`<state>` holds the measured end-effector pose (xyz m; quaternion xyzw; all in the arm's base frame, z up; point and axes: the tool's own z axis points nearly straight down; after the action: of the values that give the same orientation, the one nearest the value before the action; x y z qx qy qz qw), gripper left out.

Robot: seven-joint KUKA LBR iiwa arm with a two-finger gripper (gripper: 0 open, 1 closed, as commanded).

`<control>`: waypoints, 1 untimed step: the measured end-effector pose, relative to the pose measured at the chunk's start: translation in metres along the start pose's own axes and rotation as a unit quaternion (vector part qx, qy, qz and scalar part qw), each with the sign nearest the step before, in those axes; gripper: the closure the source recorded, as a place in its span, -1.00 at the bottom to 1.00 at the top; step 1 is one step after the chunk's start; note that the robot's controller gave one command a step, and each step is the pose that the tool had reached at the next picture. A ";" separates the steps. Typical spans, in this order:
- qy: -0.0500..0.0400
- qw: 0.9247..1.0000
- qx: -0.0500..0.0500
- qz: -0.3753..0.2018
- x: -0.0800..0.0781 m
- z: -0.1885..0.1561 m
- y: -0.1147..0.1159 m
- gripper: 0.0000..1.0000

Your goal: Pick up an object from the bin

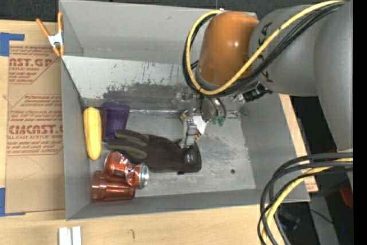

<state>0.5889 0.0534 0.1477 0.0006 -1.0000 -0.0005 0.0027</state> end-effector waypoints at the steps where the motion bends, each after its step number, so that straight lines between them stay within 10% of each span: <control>1: -0.004 1.000 0.000 0.001 -0.001 -0.005 0.000 -1.00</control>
Offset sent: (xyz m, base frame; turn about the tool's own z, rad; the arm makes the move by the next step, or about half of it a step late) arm -0.0341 -0.0133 -0.0739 -0.2716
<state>0.5903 0.0532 0.1527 0.0001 -1.0000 -0.0008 -0.0008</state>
